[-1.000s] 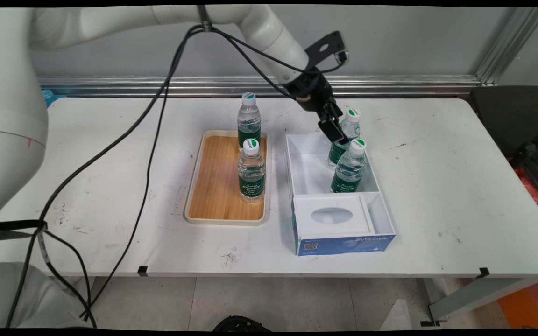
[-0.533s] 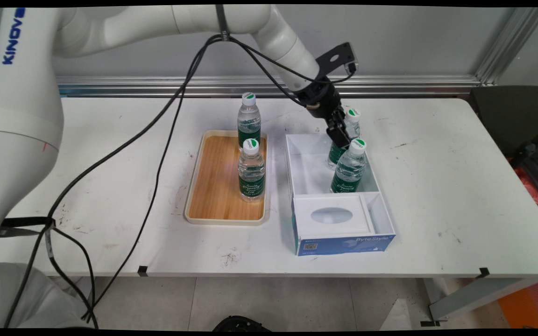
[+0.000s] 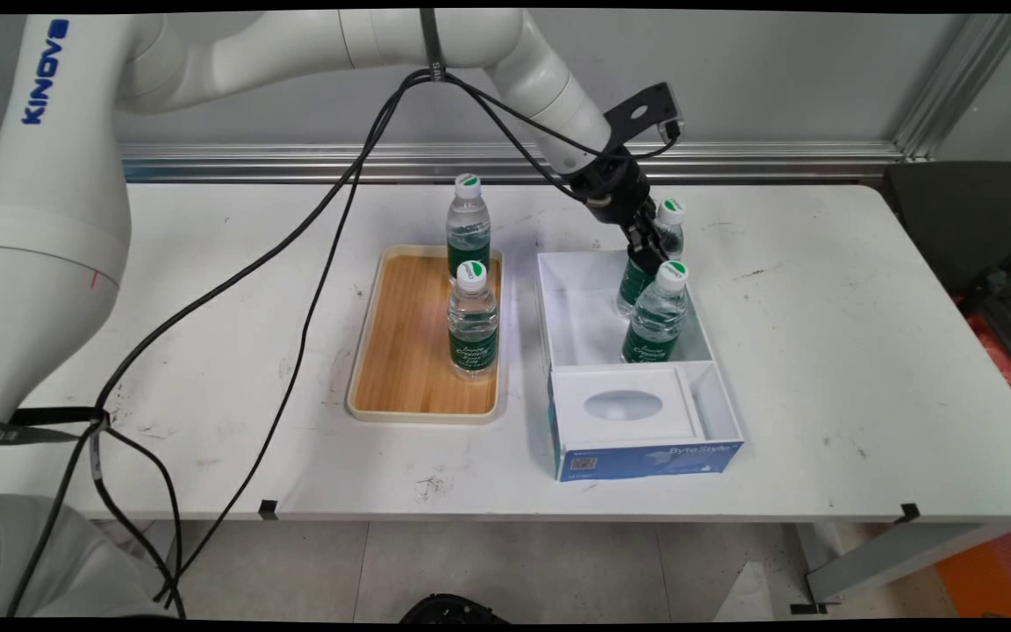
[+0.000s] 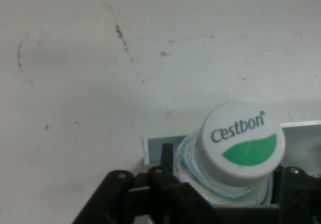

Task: Place the picked object on the tray

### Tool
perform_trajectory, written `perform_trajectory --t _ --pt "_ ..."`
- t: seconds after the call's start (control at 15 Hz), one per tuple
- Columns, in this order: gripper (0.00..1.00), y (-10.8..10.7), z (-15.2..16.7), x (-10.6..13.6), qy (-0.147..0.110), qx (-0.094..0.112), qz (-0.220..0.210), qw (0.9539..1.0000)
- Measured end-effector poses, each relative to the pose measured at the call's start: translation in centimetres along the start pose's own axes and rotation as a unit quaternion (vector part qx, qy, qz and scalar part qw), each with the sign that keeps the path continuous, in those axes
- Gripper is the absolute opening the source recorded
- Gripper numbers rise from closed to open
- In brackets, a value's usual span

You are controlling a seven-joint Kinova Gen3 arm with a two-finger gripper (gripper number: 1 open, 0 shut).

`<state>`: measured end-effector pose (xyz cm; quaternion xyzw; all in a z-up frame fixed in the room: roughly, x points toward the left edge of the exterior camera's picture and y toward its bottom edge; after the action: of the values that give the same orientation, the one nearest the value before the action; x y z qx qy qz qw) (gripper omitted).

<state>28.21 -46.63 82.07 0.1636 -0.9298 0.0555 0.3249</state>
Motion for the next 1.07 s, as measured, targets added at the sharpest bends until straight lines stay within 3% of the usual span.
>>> perform_trajectory --t 0.53,1.07 --pt "0.00 0.9 -4.2 1.6 0.028 0.020 0.003 0.9994" --pt "0.00 3.6 -14.3 5.3 0.056 0.052 -0.001 0.9971"
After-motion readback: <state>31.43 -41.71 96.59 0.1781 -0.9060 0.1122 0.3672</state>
